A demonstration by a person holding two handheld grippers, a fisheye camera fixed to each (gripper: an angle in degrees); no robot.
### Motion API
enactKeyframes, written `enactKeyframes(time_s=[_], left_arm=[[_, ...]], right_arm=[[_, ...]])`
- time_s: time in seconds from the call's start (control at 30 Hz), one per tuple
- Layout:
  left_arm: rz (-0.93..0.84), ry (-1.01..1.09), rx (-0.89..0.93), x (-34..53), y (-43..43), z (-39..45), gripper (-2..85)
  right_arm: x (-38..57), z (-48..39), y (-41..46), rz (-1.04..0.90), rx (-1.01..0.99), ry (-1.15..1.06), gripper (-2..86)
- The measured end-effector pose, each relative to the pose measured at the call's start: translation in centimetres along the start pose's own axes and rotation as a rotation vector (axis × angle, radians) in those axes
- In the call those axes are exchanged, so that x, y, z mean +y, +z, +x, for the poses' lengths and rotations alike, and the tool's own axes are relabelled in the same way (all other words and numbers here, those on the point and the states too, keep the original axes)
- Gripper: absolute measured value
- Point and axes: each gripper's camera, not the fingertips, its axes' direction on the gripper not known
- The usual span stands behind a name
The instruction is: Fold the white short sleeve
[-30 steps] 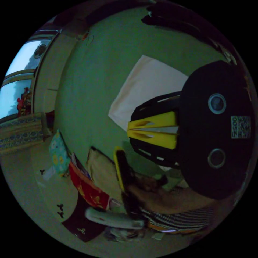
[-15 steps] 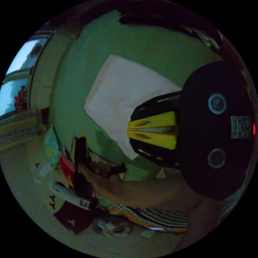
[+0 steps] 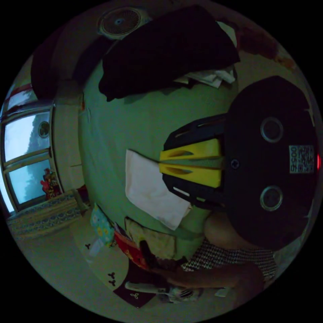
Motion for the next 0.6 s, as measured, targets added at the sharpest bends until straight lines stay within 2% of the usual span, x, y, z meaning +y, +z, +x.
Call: enactKeyframes(time_s=[0.23,0.4,0.6], left_arm=[[-0.101,-0.043,0.01,5.8,3.4,5.0,19.6],[-0.123,-0.093,0.023,7.6,4.5,8.2,20.3],[-0.125,-0.105,0.029,8.9,4.0,12.7,17.4]], right_arm=[[-2.1,3.0,-0.5,-0.025,0.023,-0.106,2.4],[-5.8,6.3,-0.1,0.046,0.004,-0.089,5.5],[-9.9,10.5,2.7,-0.087,-0.069,-0.023,7.9]])
